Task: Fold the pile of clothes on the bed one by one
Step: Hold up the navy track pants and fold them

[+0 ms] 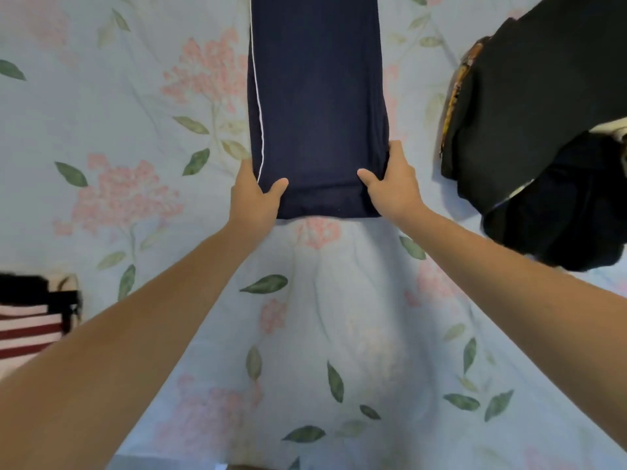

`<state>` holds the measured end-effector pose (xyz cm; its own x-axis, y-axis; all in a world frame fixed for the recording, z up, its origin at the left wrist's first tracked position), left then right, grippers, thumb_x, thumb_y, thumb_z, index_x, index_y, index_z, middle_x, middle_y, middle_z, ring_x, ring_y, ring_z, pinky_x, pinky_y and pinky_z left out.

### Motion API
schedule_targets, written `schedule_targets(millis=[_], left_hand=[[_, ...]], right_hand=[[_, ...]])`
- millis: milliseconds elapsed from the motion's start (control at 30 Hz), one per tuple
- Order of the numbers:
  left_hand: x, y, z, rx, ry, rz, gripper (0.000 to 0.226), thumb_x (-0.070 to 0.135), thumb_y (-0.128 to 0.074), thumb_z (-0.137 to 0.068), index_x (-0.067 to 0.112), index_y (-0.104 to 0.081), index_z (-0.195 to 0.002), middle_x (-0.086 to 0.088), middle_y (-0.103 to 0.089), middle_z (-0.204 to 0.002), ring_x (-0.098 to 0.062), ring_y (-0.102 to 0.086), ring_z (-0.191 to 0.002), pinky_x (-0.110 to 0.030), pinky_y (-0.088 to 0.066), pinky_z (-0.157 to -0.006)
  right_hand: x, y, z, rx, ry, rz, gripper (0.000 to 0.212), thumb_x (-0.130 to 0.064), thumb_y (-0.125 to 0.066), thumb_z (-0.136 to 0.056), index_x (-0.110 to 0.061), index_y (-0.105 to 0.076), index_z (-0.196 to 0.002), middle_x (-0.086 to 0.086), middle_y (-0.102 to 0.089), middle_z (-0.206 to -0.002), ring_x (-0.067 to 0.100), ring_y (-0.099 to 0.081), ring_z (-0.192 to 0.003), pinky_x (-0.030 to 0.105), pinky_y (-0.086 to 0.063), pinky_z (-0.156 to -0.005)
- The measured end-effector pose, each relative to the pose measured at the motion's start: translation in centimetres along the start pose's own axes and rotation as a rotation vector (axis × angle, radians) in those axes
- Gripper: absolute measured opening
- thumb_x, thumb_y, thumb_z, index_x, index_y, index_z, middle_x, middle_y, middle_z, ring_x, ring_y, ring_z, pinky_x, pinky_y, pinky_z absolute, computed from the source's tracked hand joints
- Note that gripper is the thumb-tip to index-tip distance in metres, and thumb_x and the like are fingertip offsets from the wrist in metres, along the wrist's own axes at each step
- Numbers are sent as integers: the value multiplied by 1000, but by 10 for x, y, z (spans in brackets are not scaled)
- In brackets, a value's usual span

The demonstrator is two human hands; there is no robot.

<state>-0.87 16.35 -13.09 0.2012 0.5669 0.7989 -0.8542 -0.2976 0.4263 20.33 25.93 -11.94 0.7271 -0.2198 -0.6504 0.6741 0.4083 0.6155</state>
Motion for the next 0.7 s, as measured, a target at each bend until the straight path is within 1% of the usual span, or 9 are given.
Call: schedule_targets(millis=[100, 233, 333, 400, 467, 533, 567, 633, 700], left_hand=[[-13, 0, 31, 13, 17, -38, 35, 21, -69, -98, 10, -53, -127, 5, -60, -112, -11, -60, -94, -19, -48, -79], [-51, 3, 102, -34, 71, -4, 34, 24, -70, -97, 16, -53, -126, 5, -63, -115, -17, -63, -102, -37, -54, -89], [-75, 4, 163, -69, 163, 20, 31, 19, -69, -97, 21, -52, -123, 11, -63, -112, -9, -64, -101, -37, -55, -92], [-89, 5, 203, -102, 218, 27, 35, 17, -69, -97, 22, -49, -126, 16, -62, -112, -5, -63, -103, -37, -55, -94], [-103, 7, 234, -131, 241, 23, 43, 14, -68, -98, 21, -45, -134, 18, -62, -114, -9, -65, -107, -39, -56, -94], [-112, 9, 258, -161, 199, 66, 67, 7, -68, -96, 27, -33, -150, 16, -61, -129, -11, -63, -120, -37, -56, -97], [-116, 10, 266, -174, 146, 78, 81, 5, -70, -94, 33, -26, -156, 14, -56, -140, -10, -60, -127, -36, -56, -99], [-123, 10, 279, -215, -11, -23, 100, 5, -75, -91, 37, -15, -163, 8, -42, -152, -9, -54, -132, -31, -55, -100], [-126, 9, 288, -246, -140, -274, 106, -1, -73, -89, 42, -12, -163, 0, -34, -145, -17, -57, -111, -32, -59, -88]], right_hand=[[18, -7, 33, 9, -2, -53, 46, -24, -63, -103, -14, -40, -142, 5, -58, -139, 27, -58, -118, 40, -50, -95], [53, -16, 104, -5, -37, -100, 51, -20, -64, -102, -14, -38, -147, -1, -58, -136, 14, -54, -112, 32, -47, -93], [84, -20, 163, -56, -86, -154, 58, -19, -65, -102, -14, -36, -151, 2, -56, -146, 17, -57, -124, 29, -47, -104], [107, -23, 200, -99, -122, -148, 61, -20, -65, -102, -16, -34, -153, 2, -55, -148, 21, -57, -130, 37, -48, -110], [126, -23, 229, -133, -123, -127, 68, -19, -66, -101, -19, -27, -158, 1, -52, -151, 22, -55, -133, 45, -47, -114], [138, -21, 253, -166, -71, -124, 86, -17, -69, -98, -30, -15, -163, -4, -42, -157, 16, -49, -139, 42, -44, -117], [144, -20, 263, -186, -30, -112, 97, -15, -73, -95, -36, -8, -164, -7, -37, -157, 11, -47, -136, 37, -46, -115], [152, -16, 278, -231, 89, -8, 114, -6, -75, -89, -41, 2, -165, -9, -29, -148, 8, -53, -115, 31, -56, -93], [158, -14, 285, -249, 246, 140, 113, 4, -69, -86, -38, -1, -166, -1, -24, -150, 19, -56, -102, 35, -57, -74]])
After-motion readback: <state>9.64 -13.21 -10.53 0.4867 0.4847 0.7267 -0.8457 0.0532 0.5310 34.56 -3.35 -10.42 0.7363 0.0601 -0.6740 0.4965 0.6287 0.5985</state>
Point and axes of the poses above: each hand's wrist, its own z-axis away from the middle knuckle, its own y-axis out of the back of the hand, x = y × z, the point moved 1 cm from there along -z, towards the middle knuckle
